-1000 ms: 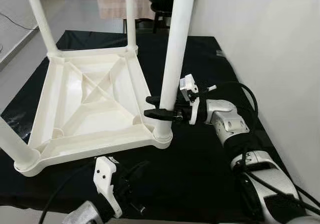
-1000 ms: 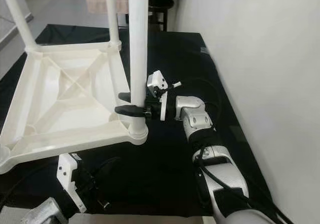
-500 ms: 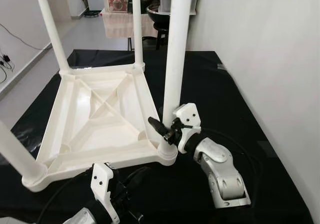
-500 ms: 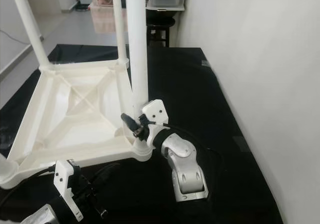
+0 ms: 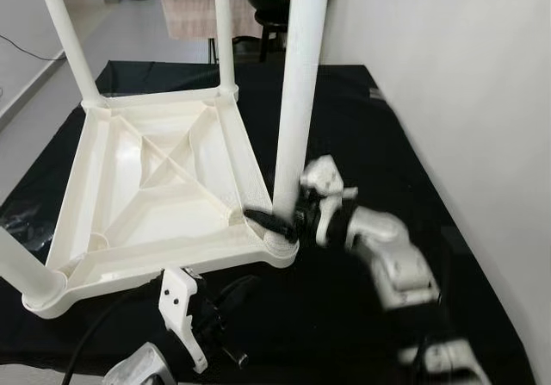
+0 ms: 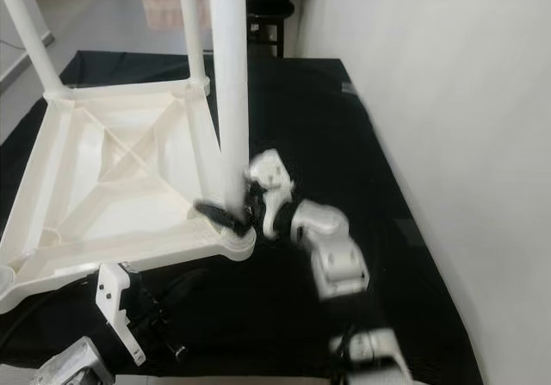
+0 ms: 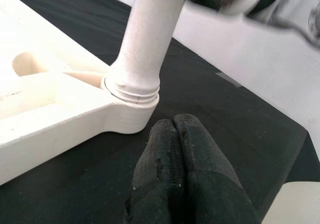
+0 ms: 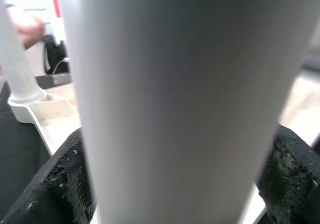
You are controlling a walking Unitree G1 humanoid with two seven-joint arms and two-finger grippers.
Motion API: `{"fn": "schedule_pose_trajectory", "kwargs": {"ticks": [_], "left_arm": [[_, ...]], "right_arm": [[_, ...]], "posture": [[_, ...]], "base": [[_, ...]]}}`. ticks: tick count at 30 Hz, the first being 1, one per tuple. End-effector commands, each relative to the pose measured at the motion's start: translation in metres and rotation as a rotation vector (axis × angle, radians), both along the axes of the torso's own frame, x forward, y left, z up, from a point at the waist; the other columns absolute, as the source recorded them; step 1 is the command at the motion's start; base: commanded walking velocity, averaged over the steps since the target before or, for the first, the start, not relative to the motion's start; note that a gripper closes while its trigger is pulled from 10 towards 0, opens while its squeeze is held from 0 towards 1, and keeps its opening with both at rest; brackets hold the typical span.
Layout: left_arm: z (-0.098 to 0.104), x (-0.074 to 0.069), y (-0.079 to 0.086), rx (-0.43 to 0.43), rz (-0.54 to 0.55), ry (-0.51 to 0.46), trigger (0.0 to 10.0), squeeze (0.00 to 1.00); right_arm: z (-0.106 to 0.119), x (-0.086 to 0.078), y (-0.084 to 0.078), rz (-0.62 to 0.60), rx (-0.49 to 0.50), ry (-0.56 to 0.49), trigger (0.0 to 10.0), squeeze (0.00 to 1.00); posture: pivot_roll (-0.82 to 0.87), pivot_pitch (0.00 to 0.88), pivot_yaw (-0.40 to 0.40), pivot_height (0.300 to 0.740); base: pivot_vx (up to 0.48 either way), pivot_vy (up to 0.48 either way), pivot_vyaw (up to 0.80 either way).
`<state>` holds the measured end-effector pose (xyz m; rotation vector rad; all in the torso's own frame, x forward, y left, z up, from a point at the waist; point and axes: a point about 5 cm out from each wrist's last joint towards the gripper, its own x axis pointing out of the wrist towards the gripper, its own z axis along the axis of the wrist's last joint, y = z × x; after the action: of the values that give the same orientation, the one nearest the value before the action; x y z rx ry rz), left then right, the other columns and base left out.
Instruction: Building children table
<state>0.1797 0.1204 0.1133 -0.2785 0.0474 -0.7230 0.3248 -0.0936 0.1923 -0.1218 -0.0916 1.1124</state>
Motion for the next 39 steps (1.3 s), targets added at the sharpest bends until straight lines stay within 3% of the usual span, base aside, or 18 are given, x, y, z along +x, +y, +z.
{"fn": "schedule_pose_trajectory", "kwargs": {"ticks": [1, 7, 8, 9, 10, 16, 23, 24, 25, 26, 27, 28, 29, 30, 31, 32, 34, 39], "left_arm": [[-0.003, 0.0, -0.001, 0.01, -0.003, 0.005, 10.0, 0.0], [-0.003, 0.0, -0.002, 0.011, 0.001, 0.003, 10.0, 0.0], [-0.003, 0.0, -0.003, 0.012, 0.001, 0.002, 10.0, 0.0], [-0.003, 0.0, -0.003, 0.012, 0.001, 0.002, 10.0, 0.0], [-0.003, 0.001, -0.003, 0.014, 0.0, 0.002, 10.0, 0.0], [-0.003, 0.001, -0.004, 0.015, 0.001, 0.001, 10.0, 0.0], [-0.003, 0.0, -0.004, 0.012, 0.003, -0.001, 10.0, 0.0], [-0.003, -0.001, -0.004, 0.01, 0.003, 0.0, 10.0, 0.0], [-0.003, -0.001, -0.004, 0.01, 0.003, 0.0, 10.0, 0.0], [-0.003, -0.003, -0.003, 0.009, 0.003, 0.001, 10.0, 0.0], [-0.003, -0.003, -0.003, 0.009, 0.003, 0.001, 10.0, 0.0], [-0.003, -0.004, -0.002, 0.008, 0.002, 0.002, 10.0, 0.0], [-0.002, -0.005, 0.001, 0.006, 0.003, 0.005, 10.0, 0.0], [-0.002, -0.005, 0.001, 0.006, 0.003, 0.005, 10.0, 0.0], [-0.001, -0.005, 0.002, 0.004, 0.003, 0.007, 10.0, 0.0], [-0.002, -0.005, 0.002, 0.004, 0.0, 0.01, 10.0, 0.0], [-0.002, -0.004, 0.003, 0.005, -0.003, 0.012, 10.0, 0.0], [-0.003, -0.002, 0.002, 0.001, -0.018, 0.018, 10.0, 0.0]], "right_arm": [[-0.009, 0.001, 0.002, 0.063, -0.001, 0.043, 10.0, 0.0], [-0.001, 0.014, 0.002, 0.224, -0.053, 0.045, 10.0, 0.0], [0.001, 0.019, 0.002, 0.239, -0.056, 0.054, 3.4, 0.0], [0.001, 0.019, 0.002, 0.239, -0.056, 0.054, 3.4, 0.0], [0.004, 0.025, 0.002, 0.238, -0.057, 0.062, 0.0, 0.0], [0.007, 0.031, 0.001, 0.244, -0.052, 0.08, 0.0, 0.0], [-0.007, 0.027, -0.016, 0.235, -0.023, 0.105, 0.0, 0.0], [-0.024, 0.022, -0.028, 0.133, -0.047, 0.125, 0.0, 0.0], [-0.024, 0.022, -0.028, 0.133, -0.047, 0.125, 0.0, 0.0], [-0.042, 0.017, -0.029, -0.036, -0.076, 0.15, 0.0, 0.0], [-0.042, 0.017, -0.029, -0.036, -0.076, 0.15, 0.0, 0.0], [-0.054, 0.013, -0.031, -0.159, -0.1, 0.162, 0.0, 0.0], [-0.086, -0.02, -0.012, -0.553, -0.102, 0.261, 0.0, 0.0], [-0.086, -0.02, -0.012, -0.553, -0.102, 0.261, 0.0, 0.0], [-0.092, -0.037, -0.001, -0.57, -0.112, 0.28, 0.0, 0.0], [-0.086, -0.047, 0.014, -0.469, -0.166, 0.19, 0.0, 0.0], [-0.083, -0.052, 0.025, -0.352, -0.21, 0.118, 0.0, 0.0], [-0.081, -0.034, 0.032, -0.307, -0.159, 0.183, 0.0, 0.0]], "posture": [[0.1, 0.023, -0.077, 0.74], [0.11, 0.019, -0.08, 0.74], [0.12, 0.018, -0.081, 0.74], [0.12, 0.018, -0.081, 0.74], [0.12, 0.019, -0.082, 0.74], [0.12, 0.02, -0.085, 0.74], [0.09, 0.034, -0.082, 0.74], [0.07, 0.049, -0.085, 0.74], [0.07, 0.049, -0.085, 0.74], [0.07, 0.056, -0.087, 0.74], [0.07, 0.056, -0.087, 0.74], [0.07, 0.056, -0.087, 0.74], [0.05, 0.079, -0.059, 0.74], [0.05, 0.079, -0.059, 0.74], [0.05, 0.079, -0.059, 0.74], [0.03, 0.077, -0.047, 0.74], [0.03, 0.077, -0.047, 0.74], [0.05, 0.059, -0.054, 0.74]], "base": [[0.0, 0.0, 0.0], [0.0, 0.0, 0.0], [0.0, 0.0, 0.0], [0.0, 0.0, 0.0], [0.0, 0.0, 0.0], [0.0, 0.0, 0.0], [0.0, 0.0, 0.0], [0.0, 0.0, 0.0], [0.0, 0.0, 0.0], [0.0, 0.0, 0.0], [0.0, 0.0, 0.0], [0.0, 0.0, 0.0], [0.0, 0.0, 0.0], [0.0, 0.0, 0.0], [0.0, 0.0, 0.0], [0.0, 0.0, 0.0], [0.0, 0.0, 0.0], [0.0, 0.0, 0.0]]}}
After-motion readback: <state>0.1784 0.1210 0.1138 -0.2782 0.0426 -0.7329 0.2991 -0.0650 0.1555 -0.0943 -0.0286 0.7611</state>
